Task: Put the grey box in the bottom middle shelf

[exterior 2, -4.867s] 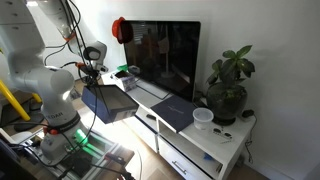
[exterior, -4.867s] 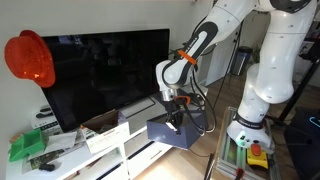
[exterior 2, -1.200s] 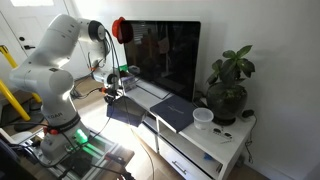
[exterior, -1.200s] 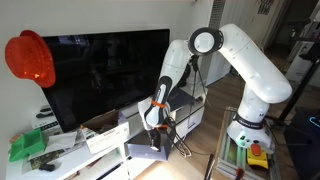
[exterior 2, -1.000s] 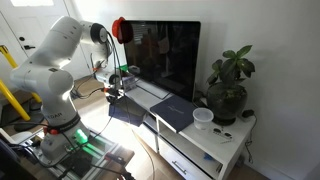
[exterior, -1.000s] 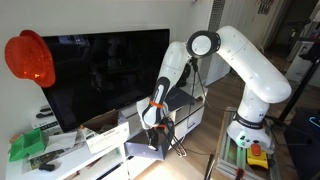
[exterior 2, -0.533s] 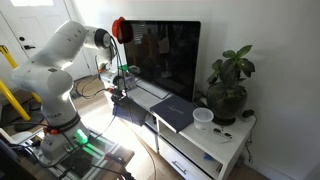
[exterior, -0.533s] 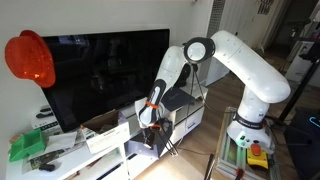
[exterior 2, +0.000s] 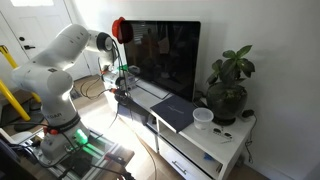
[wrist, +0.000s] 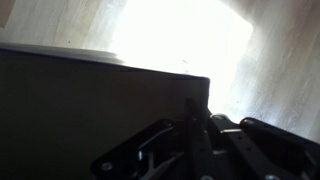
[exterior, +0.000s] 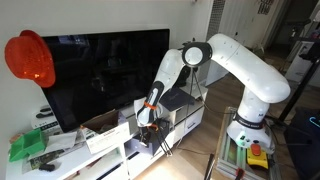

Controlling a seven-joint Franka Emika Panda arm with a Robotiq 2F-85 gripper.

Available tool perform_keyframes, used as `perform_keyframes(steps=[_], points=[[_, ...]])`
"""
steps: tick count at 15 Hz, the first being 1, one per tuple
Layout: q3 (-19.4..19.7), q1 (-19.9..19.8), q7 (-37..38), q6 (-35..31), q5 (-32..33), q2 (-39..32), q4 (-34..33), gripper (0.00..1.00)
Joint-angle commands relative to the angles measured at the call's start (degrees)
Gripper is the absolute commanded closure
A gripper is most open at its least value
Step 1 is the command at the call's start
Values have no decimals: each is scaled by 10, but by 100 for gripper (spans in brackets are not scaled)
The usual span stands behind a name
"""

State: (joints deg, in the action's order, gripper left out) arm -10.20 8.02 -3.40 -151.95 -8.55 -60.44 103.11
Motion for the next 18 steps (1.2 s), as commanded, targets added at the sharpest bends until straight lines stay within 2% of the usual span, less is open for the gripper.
perform_keyframes(steps=[1,9,18], points=[[3,1,19,-26,7,-18,-23,99],[7,-2,57,-58,-2,-28,-35,99],[7,-2,61,-102,1,-33,-39,99]])
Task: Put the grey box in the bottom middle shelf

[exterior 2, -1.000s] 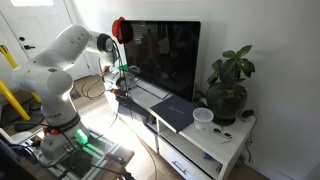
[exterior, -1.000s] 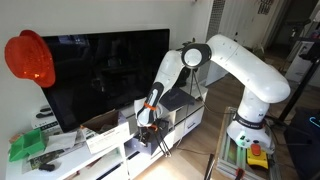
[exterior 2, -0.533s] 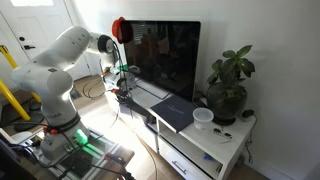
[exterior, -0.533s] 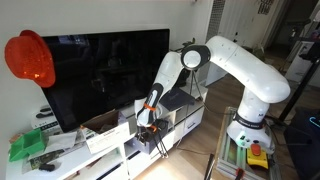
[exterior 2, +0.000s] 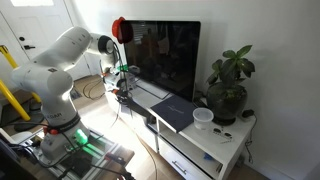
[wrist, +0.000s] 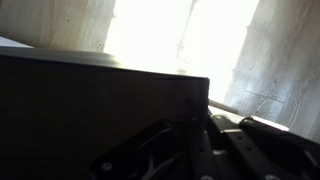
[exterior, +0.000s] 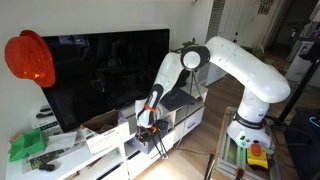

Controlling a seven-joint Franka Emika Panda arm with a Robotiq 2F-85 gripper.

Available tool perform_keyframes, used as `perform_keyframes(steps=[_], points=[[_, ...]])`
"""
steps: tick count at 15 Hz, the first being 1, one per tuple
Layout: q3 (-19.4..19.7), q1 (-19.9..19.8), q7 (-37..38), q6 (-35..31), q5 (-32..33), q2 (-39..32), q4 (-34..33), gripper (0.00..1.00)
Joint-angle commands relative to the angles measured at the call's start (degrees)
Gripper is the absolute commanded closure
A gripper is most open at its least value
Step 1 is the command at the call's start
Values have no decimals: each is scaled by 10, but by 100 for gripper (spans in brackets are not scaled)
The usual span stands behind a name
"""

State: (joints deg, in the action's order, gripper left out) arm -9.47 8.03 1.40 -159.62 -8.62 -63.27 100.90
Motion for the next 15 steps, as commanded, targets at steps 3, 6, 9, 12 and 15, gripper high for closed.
perform_keyframes(steps=[3,6,9,12,15], points=[[-1,-2,11,-37,6,-10,-19,99],[0,1,9,-40,10,-8,-23,64],[1,1,12,-45,8,-1,-25,44],[6,5,17,-32,9,-3,-25,23],[7,3,14,-13,11,-11,-29,3]])
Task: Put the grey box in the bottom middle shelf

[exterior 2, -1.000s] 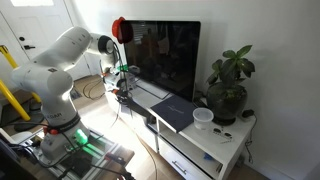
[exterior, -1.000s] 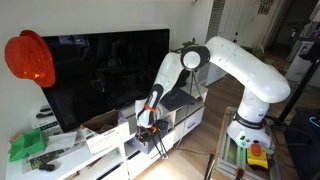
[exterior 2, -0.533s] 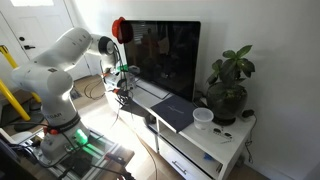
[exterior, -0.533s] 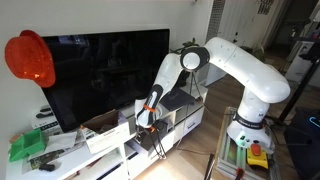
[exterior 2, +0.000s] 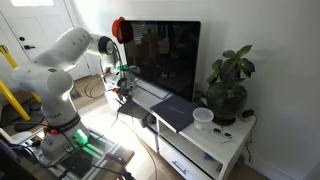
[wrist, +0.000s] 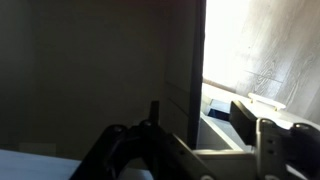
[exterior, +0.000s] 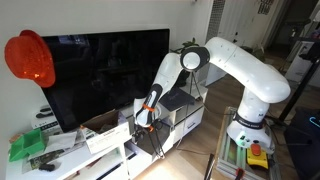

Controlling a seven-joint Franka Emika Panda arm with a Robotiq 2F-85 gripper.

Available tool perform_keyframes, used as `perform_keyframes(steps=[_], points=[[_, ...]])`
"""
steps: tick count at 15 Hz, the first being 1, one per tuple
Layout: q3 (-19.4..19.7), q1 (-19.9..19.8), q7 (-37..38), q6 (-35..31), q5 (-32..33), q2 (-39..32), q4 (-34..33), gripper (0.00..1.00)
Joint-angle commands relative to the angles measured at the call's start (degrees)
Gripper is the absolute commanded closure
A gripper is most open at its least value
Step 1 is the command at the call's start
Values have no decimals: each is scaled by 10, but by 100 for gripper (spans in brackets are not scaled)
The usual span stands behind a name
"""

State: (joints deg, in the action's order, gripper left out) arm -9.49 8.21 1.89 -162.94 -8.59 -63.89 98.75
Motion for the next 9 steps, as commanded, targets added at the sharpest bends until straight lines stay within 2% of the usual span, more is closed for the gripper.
perform_keyframes(steps=[1,5,9], points=[[10,2,9,22,11,-5,-7,1],[8,-1,10,41,8,13,10,0],[13,3,16,82,8,64,67,0]])
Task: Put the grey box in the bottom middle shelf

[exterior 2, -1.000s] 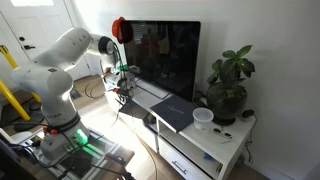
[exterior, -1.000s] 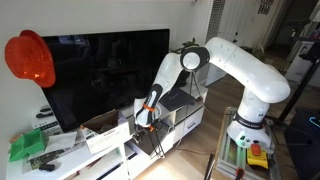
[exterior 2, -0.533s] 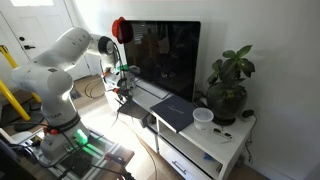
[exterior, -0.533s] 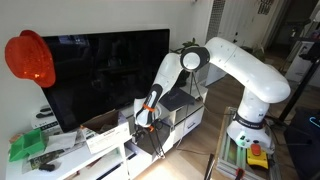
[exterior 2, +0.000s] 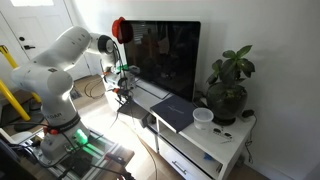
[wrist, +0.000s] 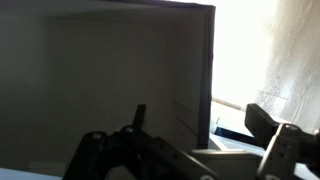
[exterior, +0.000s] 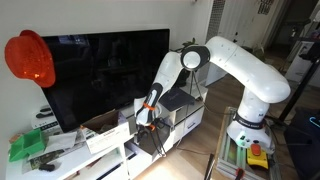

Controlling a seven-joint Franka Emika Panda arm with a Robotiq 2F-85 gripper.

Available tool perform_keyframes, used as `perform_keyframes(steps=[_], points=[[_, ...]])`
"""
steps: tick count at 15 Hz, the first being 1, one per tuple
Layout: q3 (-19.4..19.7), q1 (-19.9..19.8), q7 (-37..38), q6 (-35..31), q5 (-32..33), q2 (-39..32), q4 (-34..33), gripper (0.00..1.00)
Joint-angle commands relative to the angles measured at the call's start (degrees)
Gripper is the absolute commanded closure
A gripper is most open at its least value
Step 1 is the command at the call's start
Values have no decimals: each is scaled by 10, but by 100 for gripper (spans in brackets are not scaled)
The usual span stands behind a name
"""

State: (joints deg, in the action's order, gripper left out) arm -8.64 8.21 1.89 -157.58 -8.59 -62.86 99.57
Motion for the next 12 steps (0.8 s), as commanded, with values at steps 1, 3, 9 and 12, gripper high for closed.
perform_keyframes(steps=[1,3,9,12], points=[[10,7,19,32,11,68,78,0],[29,21,18,29,25,99,119,0],[29,13,6,23,36,80,104,0],[29,13,6,23,36,78,101,0]])
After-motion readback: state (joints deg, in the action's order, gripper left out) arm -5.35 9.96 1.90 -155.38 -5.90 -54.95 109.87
